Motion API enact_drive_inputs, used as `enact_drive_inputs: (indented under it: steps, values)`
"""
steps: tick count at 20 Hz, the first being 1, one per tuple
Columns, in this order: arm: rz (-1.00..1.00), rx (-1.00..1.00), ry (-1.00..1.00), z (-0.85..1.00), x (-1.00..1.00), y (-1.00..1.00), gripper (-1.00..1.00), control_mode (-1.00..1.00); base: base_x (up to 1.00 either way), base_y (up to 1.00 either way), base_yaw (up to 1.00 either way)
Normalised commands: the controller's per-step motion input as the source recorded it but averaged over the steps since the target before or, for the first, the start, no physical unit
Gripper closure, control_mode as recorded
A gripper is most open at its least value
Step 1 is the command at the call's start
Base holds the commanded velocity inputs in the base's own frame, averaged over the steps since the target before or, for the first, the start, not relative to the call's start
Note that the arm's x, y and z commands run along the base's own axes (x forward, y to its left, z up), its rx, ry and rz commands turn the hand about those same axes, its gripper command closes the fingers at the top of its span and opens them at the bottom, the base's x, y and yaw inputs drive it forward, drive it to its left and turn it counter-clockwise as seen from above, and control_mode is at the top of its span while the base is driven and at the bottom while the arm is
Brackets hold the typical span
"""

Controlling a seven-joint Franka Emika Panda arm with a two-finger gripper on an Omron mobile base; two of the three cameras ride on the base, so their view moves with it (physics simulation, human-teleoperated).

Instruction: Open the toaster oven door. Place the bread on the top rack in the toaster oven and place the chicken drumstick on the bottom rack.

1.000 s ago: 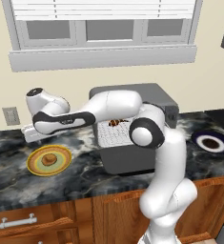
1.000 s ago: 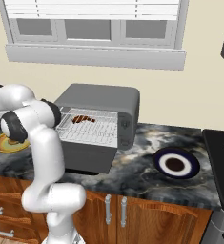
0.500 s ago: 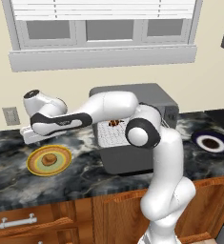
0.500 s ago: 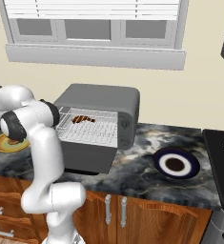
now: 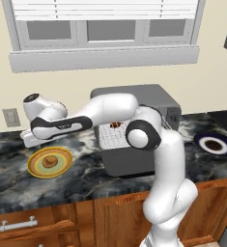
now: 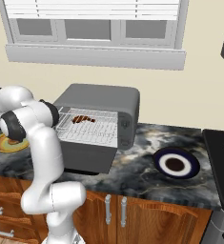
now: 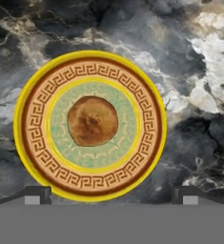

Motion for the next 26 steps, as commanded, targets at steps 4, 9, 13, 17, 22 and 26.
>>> enact_drive_inputs:
  steps: [4,9,13,17,22,26]
  values:
    - [0.0,0.0,-0.06,-0.08,0.1,0.0,-1.0,-1.0,0.0,0.0,0.0]
    - [-0.03,0.0,-0.05,-0.07,0.08,0.01,-1.0,-1.0,0.0,0.0,0.0]
    - [-0.05,0.01,-0.02,-0.09,0.01,0.03,-1.0,-1.0,0.0,0.0,0.0]
    - [-0.04,0.02,-0.03,-0.06,0.01,0.05,-1.0,-1.0,0.0,0.0,0.0]
    - [-0.03,0.04,-0.05,-0.08,0.0,0.03,-1.0,-1.0,0.0,0.0,0.0]
    - [-0.04,0.01,-0.05,-0.15,0.0,0.05,-1.0,-1.0,0.0,0.0,0.0]
